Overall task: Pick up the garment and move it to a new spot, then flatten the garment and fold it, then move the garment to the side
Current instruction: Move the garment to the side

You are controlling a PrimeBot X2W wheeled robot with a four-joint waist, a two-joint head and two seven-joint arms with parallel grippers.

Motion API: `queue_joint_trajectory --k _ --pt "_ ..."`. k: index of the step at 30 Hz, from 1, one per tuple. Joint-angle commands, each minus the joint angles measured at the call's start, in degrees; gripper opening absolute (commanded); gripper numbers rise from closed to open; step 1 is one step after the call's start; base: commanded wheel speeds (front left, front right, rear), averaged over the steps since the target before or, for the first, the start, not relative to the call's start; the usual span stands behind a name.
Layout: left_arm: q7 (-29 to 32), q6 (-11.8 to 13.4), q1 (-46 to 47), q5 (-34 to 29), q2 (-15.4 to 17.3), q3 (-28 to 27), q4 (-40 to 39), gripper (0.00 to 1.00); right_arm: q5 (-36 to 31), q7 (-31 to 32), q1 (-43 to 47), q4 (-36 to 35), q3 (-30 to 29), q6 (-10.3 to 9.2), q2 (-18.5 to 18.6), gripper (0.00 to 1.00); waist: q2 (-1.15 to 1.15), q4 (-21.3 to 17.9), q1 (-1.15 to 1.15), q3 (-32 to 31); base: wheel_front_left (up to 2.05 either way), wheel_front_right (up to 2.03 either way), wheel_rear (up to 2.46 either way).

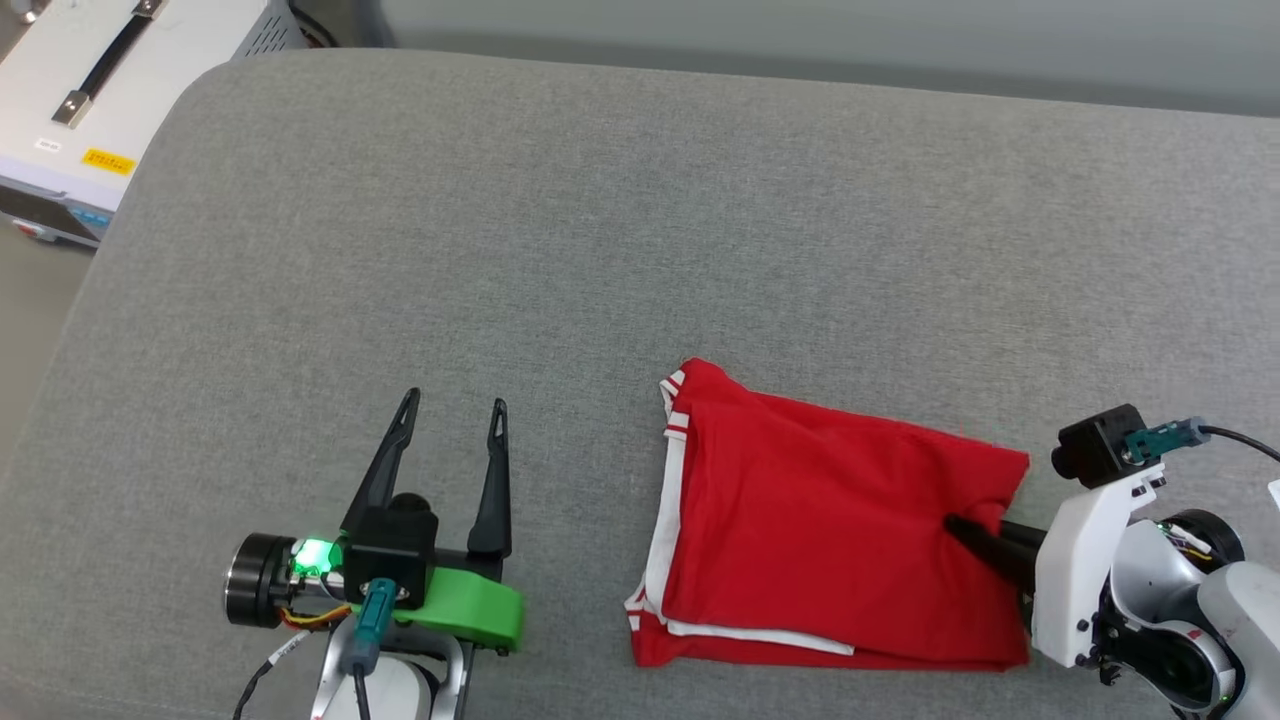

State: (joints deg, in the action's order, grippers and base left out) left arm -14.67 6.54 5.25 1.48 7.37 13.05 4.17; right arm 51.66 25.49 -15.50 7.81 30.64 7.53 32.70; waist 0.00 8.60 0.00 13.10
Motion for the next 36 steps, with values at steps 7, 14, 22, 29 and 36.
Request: queue_joint_trajectory --k 7,14,22,29,36 --pt "-0.3 0.3 -1.6 -0.2 0.2 -0.6 -0.5 1.0 -3.5 -3.4 -3.5 -2.6 -0.3 -0.04 4.6 0.0 0.0 -5.8 0.0 -1.9 0.0 0.0 0.0" --pt "-0.3 0.6 -1.7 -0.3 0.3 -1.3 -1.4 1.0 -8.3 -4.6 -6.5 -4.0 -2.1 -0.04 9.0 0.0 0.0 -12.0 0.0 -1.2 0.0 0.0 0.0" --pt "-0.3 0.8 -0.7 -0.8 1.4 -2.2 -3.6 1.0 -12.2 -5.1 -10.4 -4.0 -3.9 -0.04 11.5 0.0 0.0 -17.2 0.0 2.1 0.0 0.0 0.0" --pt "-0.3 0.2 2.6 -1.5 2.8 -2.2 -5.4 1.0 -15.5 -5.7 -14.6 0.9 -7.5 -0.04 15.6 0.0 0.0 -17.0 0.0 7.4 0.0 0.0 0.0" --pt "-0.3 0.4 5.7 -1.9 3.5 -1.9 -7.3 1.0 -18.0 -6.1 -18.7 8.9 -13.3 -0.04 19.1 0.0 0.0 -15.1 0.0 12.9 0.0 0.0 0.0"
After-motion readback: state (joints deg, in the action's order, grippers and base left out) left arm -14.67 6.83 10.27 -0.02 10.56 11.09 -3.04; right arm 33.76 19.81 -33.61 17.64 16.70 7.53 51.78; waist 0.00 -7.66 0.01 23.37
